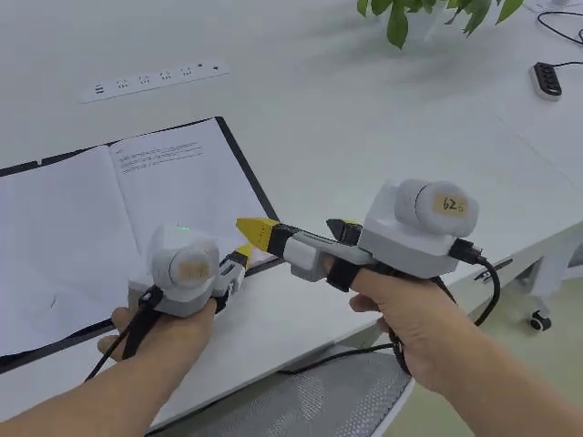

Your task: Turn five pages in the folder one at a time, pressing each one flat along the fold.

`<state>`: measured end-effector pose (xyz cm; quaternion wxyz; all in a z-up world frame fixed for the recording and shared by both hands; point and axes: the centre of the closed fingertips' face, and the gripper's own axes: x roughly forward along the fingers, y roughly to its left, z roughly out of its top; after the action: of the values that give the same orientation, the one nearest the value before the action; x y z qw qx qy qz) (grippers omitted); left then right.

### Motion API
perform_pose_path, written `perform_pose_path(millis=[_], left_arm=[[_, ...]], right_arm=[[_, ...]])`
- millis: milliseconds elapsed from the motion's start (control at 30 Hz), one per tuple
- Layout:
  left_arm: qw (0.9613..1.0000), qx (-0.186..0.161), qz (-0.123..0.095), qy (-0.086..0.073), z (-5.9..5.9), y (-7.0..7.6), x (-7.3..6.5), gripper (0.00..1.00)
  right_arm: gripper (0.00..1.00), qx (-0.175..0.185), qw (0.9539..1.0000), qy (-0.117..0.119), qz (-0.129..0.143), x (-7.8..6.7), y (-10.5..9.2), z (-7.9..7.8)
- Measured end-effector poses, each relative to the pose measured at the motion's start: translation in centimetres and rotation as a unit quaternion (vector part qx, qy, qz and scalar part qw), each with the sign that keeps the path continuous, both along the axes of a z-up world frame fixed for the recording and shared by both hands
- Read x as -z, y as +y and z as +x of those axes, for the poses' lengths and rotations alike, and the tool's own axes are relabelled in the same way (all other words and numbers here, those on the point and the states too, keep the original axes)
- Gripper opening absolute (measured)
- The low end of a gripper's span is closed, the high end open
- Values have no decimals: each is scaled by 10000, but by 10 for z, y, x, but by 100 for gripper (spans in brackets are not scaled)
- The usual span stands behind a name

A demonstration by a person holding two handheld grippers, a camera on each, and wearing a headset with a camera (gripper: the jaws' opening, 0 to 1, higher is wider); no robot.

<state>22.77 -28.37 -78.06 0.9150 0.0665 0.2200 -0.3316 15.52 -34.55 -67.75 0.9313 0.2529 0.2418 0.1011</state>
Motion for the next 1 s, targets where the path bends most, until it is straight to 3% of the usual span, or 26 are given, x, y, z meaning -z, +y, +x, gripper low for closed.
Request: perform_pose_path(millis=[100,433,700,733,1000], left_arm=[[9999,-41,-74,-75,4,5,0,40],[9998,-61,-164,-116,5,6,-2,35],[9994,-255,-236,-27,10,13,-2,24],[9994,-283,-190,-86,11,15,-2,21],[9992,-276,-259,86,14,16,-1,9]], right_arm=[[87,-10,10000,17,1,1,1,0],[87,-108,9999,57,-45,2,5,0],[87,-276,9995,87,-131,4,12,-1],[87,-295,9994,92,-144,4,13,-2],[84,-457,9987,190,-83,7,21,2]])
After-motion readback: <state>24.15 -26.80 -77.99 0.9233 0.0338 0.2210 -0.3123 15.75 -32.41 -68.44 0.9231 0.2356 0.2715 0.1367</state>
